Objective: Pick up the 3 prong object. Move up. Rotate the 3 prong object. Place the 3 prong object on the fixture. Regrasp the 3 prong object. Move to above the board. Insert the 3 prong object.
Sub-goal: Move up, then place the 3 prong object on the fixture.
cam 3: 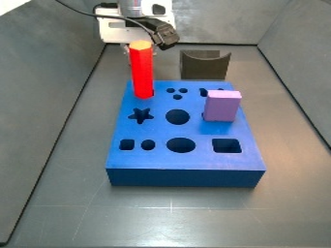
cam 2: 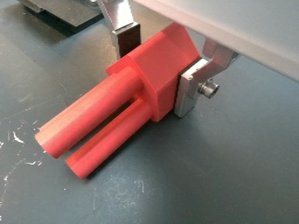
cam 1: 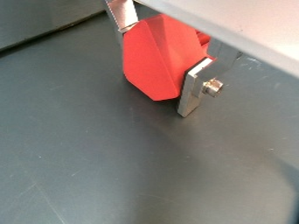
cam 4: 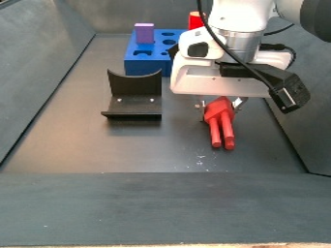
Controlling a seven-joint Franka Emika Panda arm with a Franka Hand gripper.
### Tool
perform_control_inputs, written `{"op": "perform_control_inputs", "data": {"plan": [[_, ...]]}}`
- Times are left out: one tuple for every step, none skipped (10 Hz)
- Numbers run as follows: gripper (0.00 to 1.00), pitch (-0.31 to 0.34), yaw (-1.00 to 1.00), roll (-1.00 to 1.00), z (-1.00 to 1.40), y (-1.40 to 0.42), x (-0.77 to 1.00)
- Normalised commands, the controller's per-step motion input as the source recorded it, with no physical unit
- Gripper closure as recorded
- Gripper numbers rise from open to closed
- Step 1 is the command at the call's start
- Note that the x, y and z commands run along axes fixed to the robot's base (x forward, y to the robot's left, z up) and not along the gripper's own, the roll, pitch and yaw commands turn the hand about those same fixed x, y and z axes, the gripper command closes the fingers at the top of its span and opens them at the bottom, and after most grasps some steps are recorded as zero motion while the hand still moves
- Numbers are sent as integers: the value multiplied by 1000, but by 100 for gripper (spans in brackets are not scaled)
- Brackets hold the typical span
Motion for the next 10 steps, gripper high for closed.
{"op": "perform_control_inputs", "data": {"plan": [[100,10,-1,-1,815,-1,-12],[100,33,-5,3,692,4,-28],[100,44,-8,7,615,7,-22],[100,56,-12,15,440,10,-16],[100,54,-14,24,300,10,-19],[100,0,0,0,1000,0,0],[100,-4,-1,8,1000,0,1],[100,12,-4,10,1000,1,-7],[100,28,-9,17,1000,6,-11],[100,38,-14,24,1000,8,-13]]}}
